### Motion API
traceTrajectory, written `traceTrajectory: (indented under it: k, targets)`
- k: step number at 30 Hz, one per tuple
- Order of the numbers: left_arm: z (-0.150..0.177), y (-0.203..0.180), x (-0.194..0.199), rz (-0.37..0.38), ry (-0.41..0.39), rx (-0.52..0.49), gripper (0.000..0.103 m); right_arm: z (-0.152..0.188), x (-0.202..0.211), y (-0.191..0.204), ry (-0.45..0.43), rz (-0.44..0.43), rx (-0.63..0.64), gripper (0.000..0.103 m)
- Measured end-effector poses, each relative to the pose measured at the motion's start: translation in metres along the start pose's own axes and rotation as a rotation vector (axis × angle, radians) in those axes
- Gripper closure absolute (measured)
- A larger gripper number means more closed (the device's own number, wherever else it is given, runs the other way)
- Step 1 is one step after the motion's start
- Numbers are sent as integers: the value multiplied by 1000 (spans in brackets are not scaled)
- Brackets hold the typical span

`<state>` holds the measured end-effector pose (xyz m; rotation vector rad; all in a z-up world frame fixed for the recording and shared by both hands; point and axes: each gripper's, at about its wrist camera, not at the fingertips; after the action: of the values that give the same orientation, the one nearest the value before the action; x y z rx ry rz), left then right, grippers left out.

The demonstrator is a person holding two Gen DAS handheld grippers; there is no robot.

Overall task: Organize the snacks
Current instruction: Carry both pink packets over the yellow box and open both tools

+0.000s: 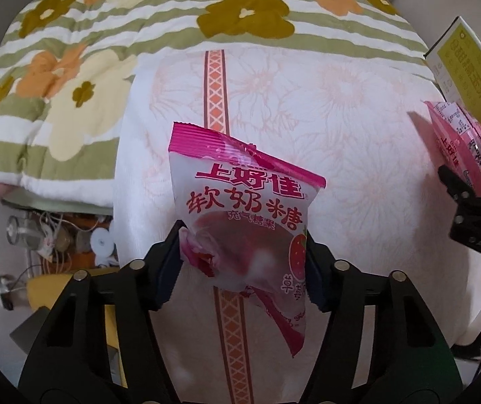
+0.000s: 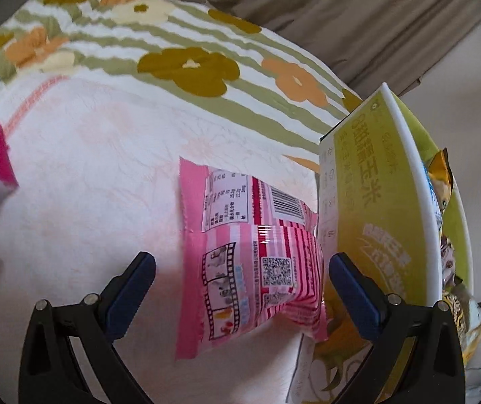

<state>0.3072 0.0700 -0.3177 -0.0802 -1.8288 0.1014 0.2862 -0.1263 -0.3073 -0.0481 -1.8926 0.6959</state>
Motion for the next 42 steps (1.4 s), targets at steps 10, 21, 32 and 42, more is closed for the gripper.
traceTrajectory:
  k: [10,21,32,42]
  targets:
    - [-5,-2,5,19,8,2,47,-8,-18,2,89,14,52,1]
    - [-7,1,18,40,-19,19,48,-12,-7,-12,35,55,76,44]
    - [-5,2,53,57,-88,12,48,-9,38,-14,-75,2,15,45]
    - [-17,-32,132,149,-223,-40,48,-2,126,-60,-213,-39,-137,45]
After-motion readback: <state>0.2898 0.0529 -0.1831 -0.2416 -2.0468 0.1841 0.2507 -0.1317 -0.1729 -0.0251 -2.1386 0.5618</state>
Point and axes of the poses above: each gripper's, at about its wrist camera, not at the fingertips, and x roughly against the way its jaws point, y to its left, z to its underside, and after that the axes turned 11 degrees about x, right-handed
